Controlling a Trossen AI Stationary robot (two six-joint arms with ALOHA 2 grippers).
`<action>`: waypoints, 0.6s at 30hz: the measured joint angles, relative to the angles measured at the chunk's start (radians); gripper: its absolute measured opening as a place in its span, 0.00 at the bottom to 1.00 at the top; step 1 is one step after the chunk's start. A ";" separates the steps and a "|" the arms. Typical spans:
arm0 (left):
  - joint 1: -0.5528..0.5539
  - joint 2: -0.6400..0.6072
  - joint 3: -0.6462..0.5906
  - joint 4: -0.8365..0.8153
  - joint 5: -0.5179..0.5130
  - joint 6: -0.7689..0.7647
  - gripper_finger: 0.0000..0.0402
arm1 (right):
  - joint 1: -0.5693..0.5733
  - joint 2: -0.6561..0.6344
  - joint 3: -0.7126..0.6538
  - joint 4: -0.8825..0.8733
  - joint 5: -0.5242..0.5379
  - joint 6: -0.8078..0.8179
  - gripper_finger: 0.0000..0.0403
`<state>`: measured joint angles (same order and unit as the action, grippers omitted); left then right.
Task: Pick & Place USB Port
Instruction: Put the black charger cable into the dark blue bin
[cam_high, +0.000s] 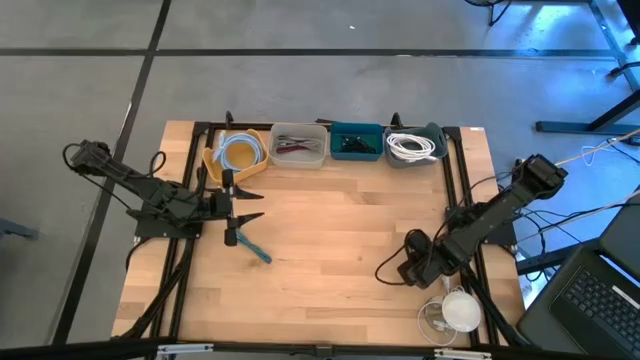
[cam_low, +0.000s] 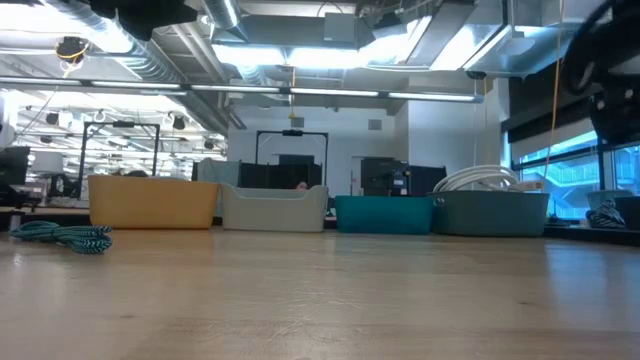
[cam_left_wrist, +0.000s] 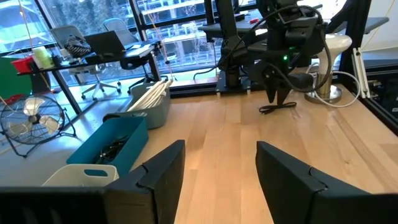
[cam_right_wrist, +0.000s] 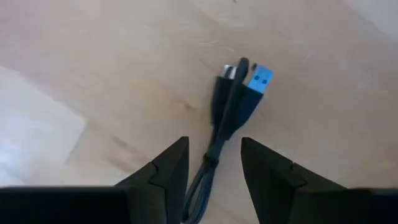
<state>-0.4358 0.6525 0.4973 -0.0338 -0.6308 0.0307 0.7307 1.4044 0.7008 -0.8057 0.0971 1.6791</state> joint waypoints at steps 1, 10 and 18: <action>0.000 0.000 0.000 0.000 0.000 0.000 0.47 | 0.000 0.000 -0.016 0.017 0.000 0.011 0.37; 0.000 0.000 0.000 0.000 0.000 0.000 0.48 | -0.010 -0.003 -0.112 0.114 -0.002 0.043 0.24; 0.000 0.000 0.000 0.000 0.000 0.000 0.47 | -0.084 0.002 -0.016 0.030 0.070 -0.073 0.03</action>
<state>-0.4358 0.6525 0.4973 -0.0338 -0.6312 0.0311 0.6463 1.4065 0.6845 -0.7753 0.1675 1.6065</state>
